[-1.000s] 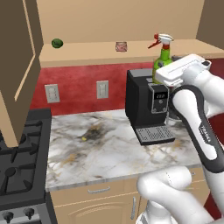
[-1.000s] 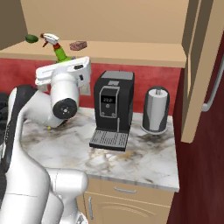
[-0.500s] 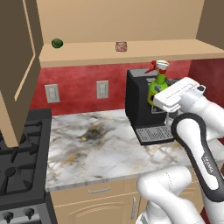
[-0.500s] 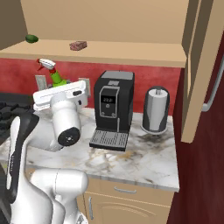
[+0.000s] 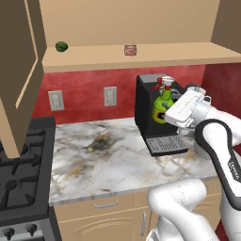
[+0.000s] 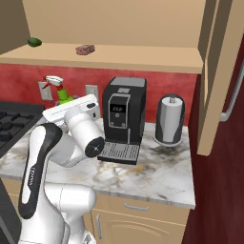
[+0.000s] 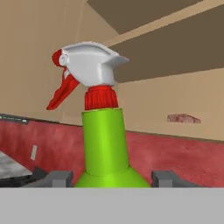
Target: Pick the bar soap and spray from the cabinet and place them on the counter.
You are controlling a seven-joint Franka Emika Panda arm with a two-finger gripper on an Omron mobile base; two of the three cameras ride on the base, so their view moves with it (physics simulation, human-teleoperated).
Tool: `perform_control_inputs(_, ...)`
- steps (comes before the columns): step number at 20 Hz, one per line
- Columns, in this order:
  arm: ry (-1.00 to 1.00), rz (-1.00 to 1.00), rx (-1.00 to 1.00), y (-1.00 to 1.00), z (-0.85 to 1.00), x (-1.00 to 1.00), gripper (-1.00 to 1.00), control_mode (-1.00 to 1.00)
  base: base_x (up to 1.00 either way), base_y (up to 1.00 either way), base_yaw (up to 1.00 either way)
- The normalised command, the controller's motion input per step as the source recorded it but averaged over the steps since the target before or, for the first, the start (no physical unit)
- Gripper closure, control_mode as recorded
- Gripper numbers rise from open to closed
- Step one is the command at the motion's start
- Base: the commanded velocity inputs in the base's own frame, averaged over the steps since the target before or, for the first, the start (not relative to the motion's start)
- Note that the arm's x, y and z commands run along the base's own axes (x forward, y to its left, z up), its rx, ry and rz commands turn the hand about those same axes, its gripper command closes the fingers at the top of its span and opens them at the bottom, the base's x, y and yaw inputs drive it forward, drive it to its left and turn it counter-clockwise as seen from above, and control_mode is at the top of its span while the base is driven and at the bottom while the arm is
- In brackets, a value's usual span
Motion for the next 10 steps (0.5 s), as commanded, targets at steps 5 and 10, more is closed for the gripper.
perform_control_inputs(5, 0.0, 0.12, 0.01, 0.3, -0.59, 0.03, 1.0, -1.0, 0.0, 0.0, 0.0)
perform_control_inputs(10, -0.01, 0.1, 0.0, 0.41, -0.65, 0.0, 1.0, -1.0, 0.0, 0.0, 0.0)
